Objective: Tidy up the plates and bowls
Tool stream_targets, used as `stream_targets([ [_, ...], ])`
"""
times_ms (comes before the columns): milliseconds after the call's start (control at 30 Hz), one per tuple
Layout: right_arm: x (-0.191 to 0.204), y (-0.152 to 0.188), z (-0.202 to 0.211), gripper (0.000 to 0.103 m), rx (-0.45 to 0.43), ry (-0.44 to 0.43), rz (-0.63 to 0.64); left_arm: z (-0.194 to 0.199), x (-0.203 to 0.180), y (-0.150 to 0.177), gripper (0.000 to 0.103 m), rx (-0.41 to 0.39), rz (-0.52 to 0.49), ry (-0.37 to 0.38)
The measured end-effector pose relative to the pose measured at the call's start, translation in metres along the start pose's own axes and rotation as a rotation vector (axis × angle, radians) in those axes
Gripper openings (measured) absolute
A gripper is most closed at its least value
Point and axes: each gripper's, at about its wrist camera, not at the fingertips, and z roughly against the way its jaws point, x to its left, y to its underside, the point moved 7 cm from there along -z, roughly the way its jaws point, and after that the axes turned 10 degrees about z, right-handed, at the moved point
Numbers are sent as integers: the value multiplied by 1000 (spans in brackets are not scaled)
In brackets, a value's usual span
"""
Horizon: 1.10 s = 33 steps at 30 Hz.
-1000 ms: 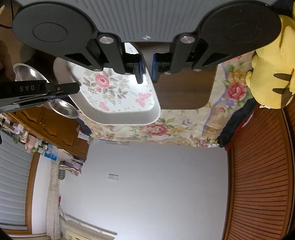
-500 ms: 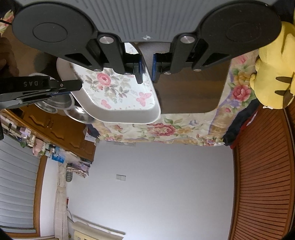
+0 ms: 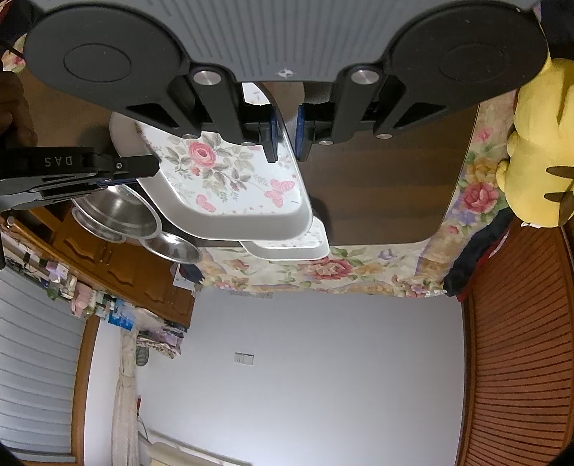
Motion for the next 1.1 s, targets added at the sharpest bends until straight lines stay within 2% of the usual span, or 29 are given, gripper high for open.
stream_targets([
  [1100, 11, 47, 5, 11, 14, 0, -43, 2, 0, 50, 11, 67, 62, -7],
])
